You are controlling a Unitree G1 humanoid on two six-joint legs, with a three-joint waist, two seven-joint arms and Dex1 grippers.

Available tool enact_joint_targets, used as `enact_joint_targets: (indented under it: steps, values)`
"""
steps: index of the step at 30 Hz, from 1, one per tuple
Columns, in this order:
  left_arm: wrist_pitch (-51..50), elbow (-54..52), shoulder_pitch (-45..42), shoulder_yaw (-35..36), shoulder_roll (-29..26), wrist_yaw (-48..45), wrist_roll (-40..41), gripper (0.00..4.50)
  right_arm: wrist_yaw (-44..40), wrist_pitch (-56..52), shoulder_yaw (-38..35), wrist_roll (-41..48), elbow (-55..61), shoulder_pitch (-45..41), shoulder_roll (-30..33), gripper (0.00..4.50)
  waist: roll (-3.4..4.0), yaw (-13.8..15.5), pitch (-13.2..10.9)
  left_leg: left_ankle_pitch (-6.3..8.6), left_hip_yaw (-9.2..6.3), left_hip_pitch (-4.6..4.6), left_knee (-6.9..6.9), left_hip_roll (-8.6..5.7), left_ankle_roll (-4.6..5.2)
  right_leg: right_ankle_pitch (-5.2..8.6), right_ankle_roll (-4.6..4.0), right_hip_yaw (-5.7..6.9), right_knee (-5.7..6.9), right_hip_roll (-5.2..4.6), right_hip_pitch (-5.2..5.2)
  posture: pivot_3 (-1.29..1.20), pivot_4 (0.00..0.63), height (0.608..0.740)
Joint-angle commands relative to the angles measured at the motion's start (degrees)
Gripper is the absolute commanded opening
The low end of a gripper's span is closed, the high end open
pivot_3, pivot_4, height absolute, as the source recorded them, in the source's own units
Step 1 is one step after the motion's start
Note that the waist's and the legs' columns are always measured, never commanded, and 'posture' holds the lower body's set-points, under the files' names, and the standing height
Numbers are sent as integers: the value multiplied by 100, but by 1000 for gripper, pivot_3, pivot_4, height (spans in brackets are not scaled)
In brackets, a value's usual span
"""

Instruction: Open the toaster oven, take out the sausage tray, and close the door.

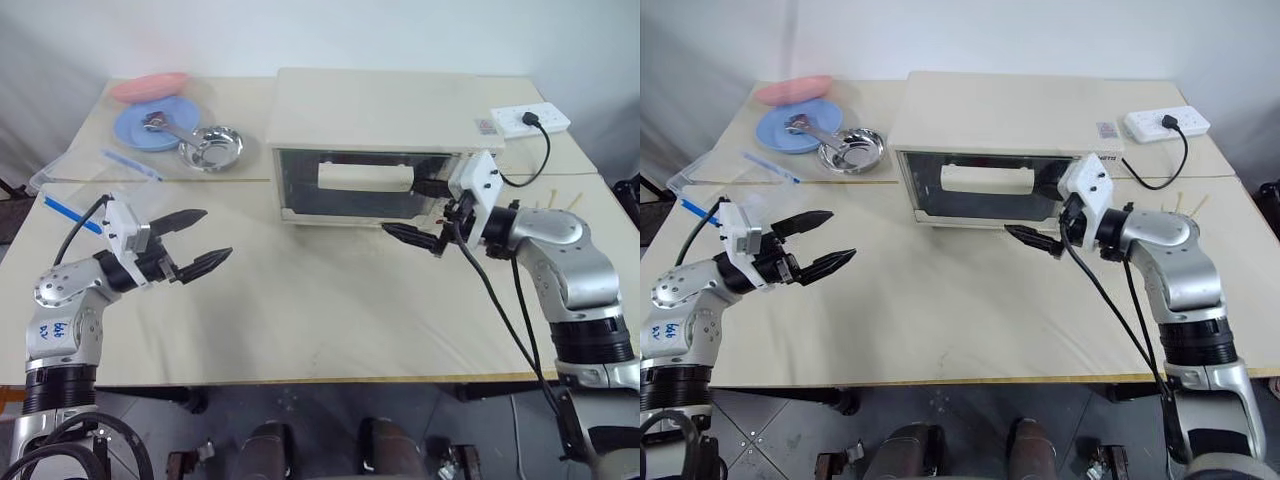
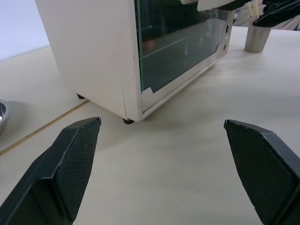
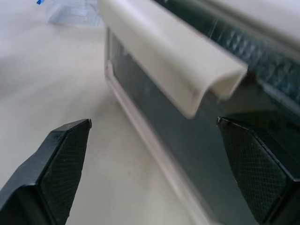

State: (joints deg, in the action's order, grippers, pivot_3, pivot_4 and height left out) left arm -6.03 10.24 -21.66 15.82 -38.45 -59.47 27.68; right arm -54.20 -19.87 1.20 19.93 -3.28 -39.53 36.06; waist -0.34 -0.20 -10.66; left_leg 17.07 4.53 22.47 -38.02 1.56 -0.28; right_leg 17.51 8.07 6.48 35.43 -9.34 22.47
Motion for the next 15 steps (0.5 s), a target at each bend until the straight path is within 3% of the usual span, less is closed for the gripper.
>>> enact_joint_targets:
  steps: [1,15]
  values:
    - [91,11,-106,195,-10,23,140,4473,-141,166,-72,44,173,-159,-7,4500,0,1,0,0,1,0,0,0,0,0,0,0,0,0,0,0,150,740]
    - [-48,958,-1209,-40,-214,-386,-27,4473,-847,-262,172,285,1500,823,350,4500,-4,3,-2,5,22,-4,-2,6,1,-1,-2,-1,6,0,9,0,150,740]
